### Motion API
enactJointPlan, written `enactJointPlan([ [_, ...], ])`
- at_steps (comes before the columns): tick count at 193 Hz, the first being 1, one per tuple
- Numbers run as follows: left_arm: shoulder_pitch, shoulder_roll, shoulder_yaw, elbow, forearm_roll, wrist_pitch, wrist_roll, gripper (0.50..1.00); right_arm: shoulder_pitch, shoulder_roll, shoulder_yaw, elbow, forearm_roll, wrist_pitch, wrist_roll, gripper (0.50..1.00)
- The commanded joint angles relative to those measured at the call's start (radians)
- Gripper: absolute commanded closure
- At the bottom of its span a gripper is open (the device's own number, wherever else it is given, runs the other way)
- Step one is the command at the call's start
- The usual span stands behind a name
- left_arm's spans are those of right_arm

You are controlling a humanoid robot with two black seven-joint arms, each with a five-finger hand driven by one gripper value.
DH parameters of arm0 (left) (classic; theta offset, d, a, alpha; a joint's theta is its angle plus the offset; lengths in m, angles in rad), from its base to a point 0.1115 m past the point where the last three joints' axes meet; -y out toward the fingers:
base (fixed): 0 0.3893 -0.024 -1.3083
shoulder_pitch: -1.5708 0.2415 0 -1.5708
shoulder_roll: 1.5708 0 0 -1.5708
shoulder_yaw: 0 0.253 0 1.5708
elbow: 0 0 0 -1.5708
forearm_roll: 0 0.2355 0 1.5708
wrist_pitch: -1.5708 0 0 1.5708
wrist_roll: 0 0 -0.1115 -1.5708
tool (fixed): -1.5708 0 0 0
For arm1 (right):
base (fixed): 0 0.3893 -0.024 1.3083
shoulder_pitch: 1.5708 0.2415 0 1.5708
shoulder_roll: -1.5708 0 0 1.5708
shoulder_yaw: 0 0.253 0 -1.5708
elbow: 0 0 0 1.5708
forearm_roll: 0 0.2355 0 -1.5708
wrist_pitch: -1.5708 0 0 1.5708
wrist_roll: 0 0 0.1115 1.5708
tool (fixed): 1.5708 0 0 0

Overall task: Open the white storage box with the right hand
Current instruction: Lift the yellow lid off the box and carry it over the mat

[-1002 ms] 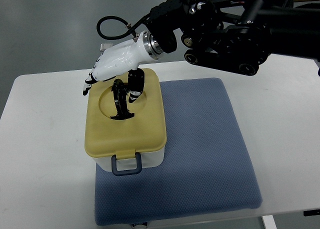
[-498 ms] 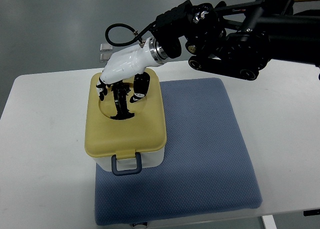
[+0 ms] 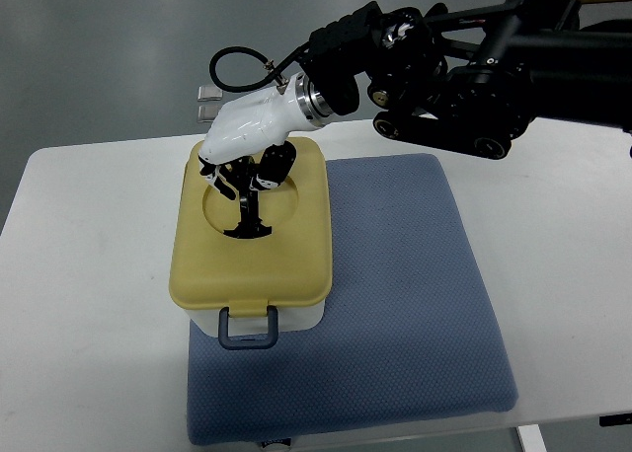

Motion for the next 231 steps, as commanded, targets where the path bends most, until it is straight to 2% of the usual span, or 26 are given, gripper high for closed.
enactJointPlan([
  [1, 0.0, 0.0, 0.0, 0.0, 0.0, -0.002, 0.0, 0.5, 0.006, 0.0, 0.002, 0.0, -0.001, -0.001, -0.003, 1.0],
  [88, 0.0, 0.0, 0.0, 0.002, 0.0, -0.002, 0.0, 0.5, 0.052, -0.01, 0.005, 0.0, 0.013, 0.024, -0.004, 1.0],
  [114, 0.0, 0.0, 0.0, 0.0, 0.0, 0.0, 0.0, 0.5, 0.101, -0.023, 0.019, 0.0, 0.019, 0.103, 0.002, 1.0],
  [156, -0.001, 0.0, 0.002, 0.002, 0.0, -0.002, 0.0, 0.5, 0.169, -0.059, 0.061, 0.002, 0.022, 0.186, 0.006, 1.0],
  [184, -0.001, 0.0, 0.0, 0.003, 0.0, 0.0, 0.0, 0.5, 0.204, -0.116, 0.091, 0.003, 0.022, 0.268, 0.008, 1.0],
  [231, 0.0, 0.0, 0.002, 0.0, 0.002, -0.002, 0.0, 0.5, 0.225, -0.228, 0.086, 0.015, 0.008, 0.335, 0.046, 1.0],
])
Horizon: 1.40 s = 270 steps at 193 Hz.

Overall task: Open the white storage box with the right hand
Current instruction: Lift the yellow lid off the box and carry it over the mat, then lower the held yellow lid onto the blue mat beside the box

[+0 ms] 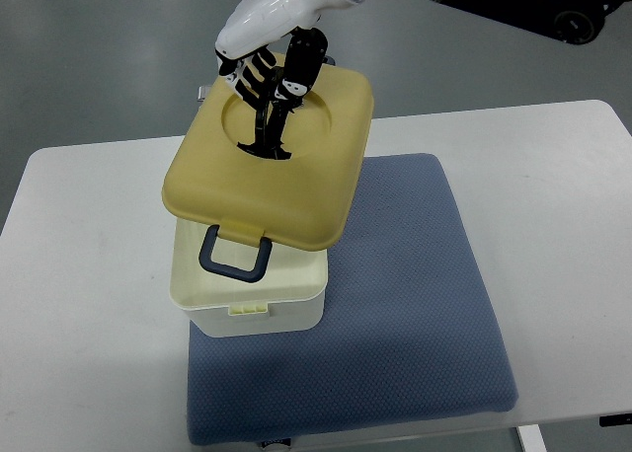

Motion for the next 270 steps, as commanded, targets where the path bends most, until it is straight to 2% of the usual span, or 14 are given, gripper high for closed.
enactJointPlan([
  [1, -0.001, 0.0, 0.001, 0.0, 0.0, -0.001, 0.0, 0.5, 0.006, -0.055, -0.003, 0.003, -0.01, 0.029, 0.022, 1.0],
  [29, 0.001, 0.0, 0.001, 0.0, 0.0, -0.001, 0.0, 0.5, 0.029, -0.113, -0.028, 0.004, -0.031, 0.057, 0.06, 1.0],
  [56, -0.001, 0.0, 0.0, 0.001, 0.0, -0.001, 0.0, 0.5, 0.029, -0.164, -0.08, 0.004, -0.117, 0.054, 0.109, 1.0],
  [86, -0.001, 0.0, 0.0, 0.001, 0.001, -0.001, 0.0, 0.5, 0.026, -0.207, -0.172, 0.004, -0.172, 0.039, 0.127, 1.0],
  [103, -0.001, 0.0, 0.0, 0.001, 0.0, 0.001, 0.0, 0.5, 0.018, -0.219, -0.236, 0.004, -0.189, -0.004, 0.127, 1.0],
  [158, 0.001, 0.0, 0.001, 0.001, 0.0, -0.001, 0.0, 0.5, 0.011, -0.239, -0.518, 0.0, -0.215, -0.217, 0.127, 1.0],
  [212, -0.001, 0.0, 0.004, 0.0, 0.001, -0.001, 0.0, 0.5, -0.097, -0.225, -0.512, -0.012, -0.214, -0.31, 0.127, 1.0],
  [270, -0.001, 0.0, 0.003, 0.0, 0.001, 0.001, 0.0, 0.5, -0.16, -0.184, -0.509, -0.014, -0.203, -0.368, 0.127, 1.0],
])
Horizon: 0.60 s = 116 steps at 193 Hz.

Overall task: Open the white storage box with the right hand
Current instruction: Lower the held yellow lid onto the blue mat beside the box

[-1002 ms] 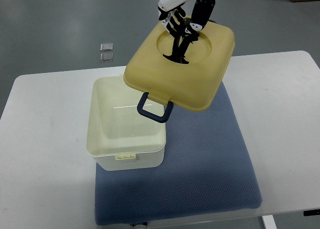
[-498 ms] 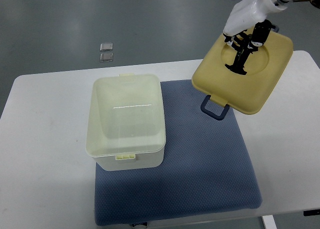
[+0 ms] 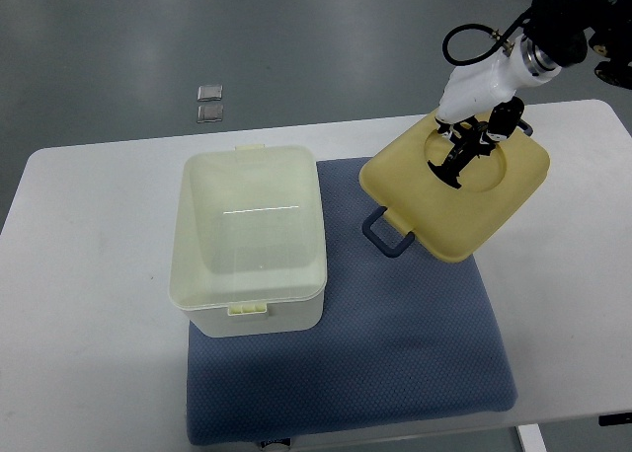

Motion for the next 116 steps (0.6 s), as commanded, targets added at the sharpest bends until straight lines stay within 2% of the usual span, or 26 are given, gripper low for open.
enactJointPlan([
  [1, -0.001, 0.0, -0.001, -0.001, 0.001, -0.001, 0.0, 0.5, -0.017, 0.019, 0.0, 0.0, 0.006, -0.026, 0.0, 1.0],
  [44, -0.001, 0.0, -0.001, 0.0, -0.001, 0.0, 0.0, 0.5, -0.046, 0.076, 0.002, -0.002, 0.026, -0.071, 0.0, 1.0],
  [116, 0.001, 0.0, 0.001, 0.003, -0.001, 0.0, 0.0, 0.5, -0.068, 0.185, 0.003, -0.031, 0.075, -0.095, 0.0, 1.0],
])
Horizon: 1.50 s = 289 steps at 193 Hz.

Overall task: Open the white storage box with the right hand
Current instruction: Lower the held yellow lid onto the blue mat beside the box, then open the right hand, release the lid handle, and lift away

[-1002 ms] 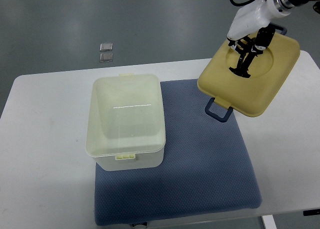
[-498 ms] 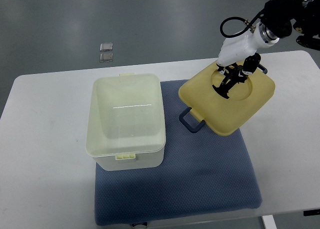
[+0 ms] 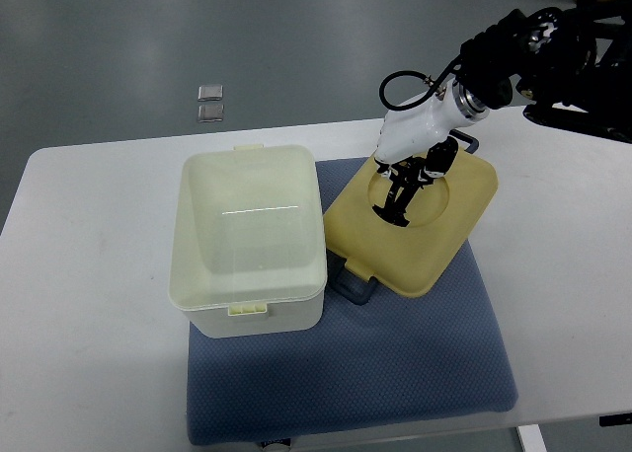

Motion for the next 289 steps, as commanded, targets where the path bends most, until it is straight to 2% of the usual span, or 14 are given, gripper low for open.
enactJointPlan([
  [1, 0.001, 0.0, 0.0, 0.001, 0.001, 0.0, 0.0, 0.5, -0.004, 0.025, 0.0, -0.01, 0.006, -0.006, 0.0, 1.0],
  [134, 0.001, 0.0, -0.001, 0.004, 0.0, 0.0, 0.0, 0.5, -0.089, 0.097, 0.002, -0.048, 0.04, -0.073, 0.0, 0.998],
  [146, 0.001, 0.0, -0.001, 0.004, 0.0, 0.0, 0.0, 0.5, -0.089, 0.097, 0.002, -0.053, 0.04, -0.075, 0.0, 0.887],
  [147, 0.001, 0.0, -0.001, 0.006, 0.0, 0.0, 0.0, 0.5, -0.089, 0.097, 0.002, -0.053, 0.04, -0.073, 0.0, 0.865],
  [149, 0.001, 0.0, -0.001, 0.006, 0.0, 0.0, 0.0, 0.5, -0.089, 0.097, 0.002, -0.053, 0.04, -0.073, 0.0, 0.865],
  [152, 0.0, 0.0, -0.001, 0.004, 0.0, 0.0, 0.0, 0.5, -0.089, 0.097, 0.003, -0.053, 0.041, -0.073, 0.0, 0.82],
  [157, 0.001, 0.0, -0.001, 0.006, 0.0, 0.0, 0.0, 0.5, -0.089, 0.097, 0.003, -0.053, 0.041, -0.073, 0.0, 0.783],
  [160, 0.001, 0.0, -0.001, 0.006, 0.0, 0.0, 0.0, 0.5, -0.089, 0.097, 0.009, -0.053, 0.046, -0.072, 0.0, 0.736],
  [165, 0.001, 0.0, -0.001, 0.006, 0.0, 0.0, 0.0, 0.5, -0.089, 0.097, 0.017, -0.053, 0.049, -0.072, 0.0, 0.693],
  [166, 0.001, 0.0, -0.001, 0.006, 0.0, 0.0, 0.0, 0.5, -0.089, 0.099, 0.023, -0.053, 0.05, -0.07, 0.0, 0.671],
  [178, 0.0, 0.0, -0.001, 0.004, 0.0, 0.0, 0.0, 0.5, -0.09, 0.096, 0.055, -0.053, 0.055, -0.061, 0.0, 0.587],
  [213, 0.001, 0.0, 0.0, 0.004, 0.0, 0.0, 0.0, 0.5, -0.087, 0.077, 0.08, -0.073, 0.058, -0.063, -0.002, 0.576],
  [235, 0.001, 0.0, 0.0, 0.001, 0.0, 0.0, 0.0, 0.5, -0.098, 0.047, 0.183, -0.163, 0.124, -0.059, -0.006, 0.576],
  [289, 0.001, 0.0, -0.001, -0.005, 0.001, 0.0, 0.0, 0.5, -0.271, 0.03, 0.492, -0.344, 0.461, -0.067, -0.01, 0.576],
])
